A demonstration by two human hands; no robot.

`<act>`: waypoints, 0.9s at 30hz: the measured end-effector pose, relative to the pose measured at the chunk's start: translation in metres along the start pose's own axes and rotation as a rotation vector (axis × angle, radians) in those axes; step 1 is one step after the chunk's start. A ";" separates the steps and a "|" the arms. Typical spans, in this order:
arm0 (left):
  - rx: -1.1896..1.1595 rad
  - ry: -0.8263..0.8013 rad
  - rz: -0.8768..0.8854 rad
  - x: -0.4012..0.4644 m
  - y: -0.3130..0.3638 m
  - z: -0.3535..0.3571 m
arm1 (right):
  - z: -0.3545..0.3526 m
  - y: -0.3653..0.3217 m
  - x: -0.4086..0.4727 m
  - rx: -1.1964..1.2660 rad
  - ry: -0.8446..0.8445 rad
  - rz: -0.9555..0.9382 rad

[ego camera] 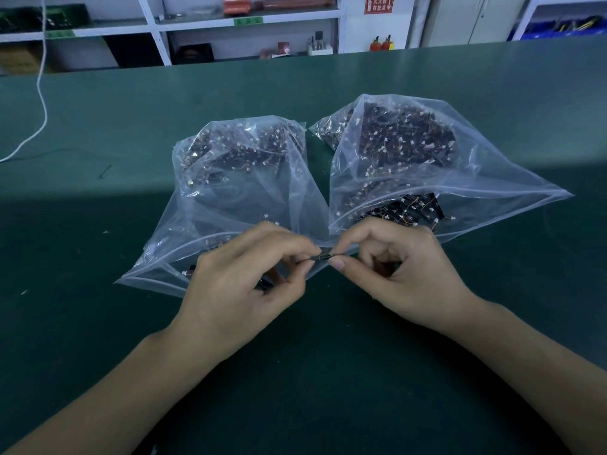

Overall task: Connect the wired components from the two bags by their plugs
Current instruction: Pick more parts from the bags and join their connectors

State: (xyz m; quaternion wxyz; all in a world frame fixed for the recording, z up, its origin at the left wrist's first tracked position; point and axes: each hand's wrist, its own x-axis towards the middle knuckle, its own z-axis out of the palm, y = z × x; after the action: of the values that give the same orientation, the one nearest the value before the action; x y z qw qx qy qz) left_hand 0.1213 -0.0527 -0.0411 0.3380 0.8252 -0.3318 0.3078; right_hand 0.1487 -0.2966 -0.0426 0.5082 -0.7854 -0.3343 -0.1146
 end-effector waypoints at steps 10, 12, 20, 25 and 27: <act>0.010 -0.026 -0.012 0.001 0.002 0.000 | 0.000 0.001 0.000 -0.049 -0.102 0.021; 0.000 -0.037 -0.002 0.001 0.002 0.001 | 0.000 0.001 0.000 -0.055 -0.105 0.020; -0.020 -0.067 -0.008 0.001 -0.001 0.000 | 0.000 -0.001 0.000 -0.077 -0.106 0.018; -0.016 -0.060 -0.014 0.001 -0.001 -0.001 | 0.000 -0.001 0.000 -0.074 -0.109 0.021; -0.013 -0.064 -0.016 0.001 -0.001 0.000 | 0.000 -0.001 0.000 -0.082 -0.121 0.021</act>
State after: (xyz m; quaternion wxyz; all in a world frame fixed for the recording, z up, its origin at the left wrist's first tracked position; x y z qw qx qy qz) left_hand 0.1222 -0.0525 -0.0407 0.3351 0.8349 -0.3381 0.2765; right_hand 0.1478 -0.2959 -0.0419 0.4558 -0.8144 -0.3512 -0.0753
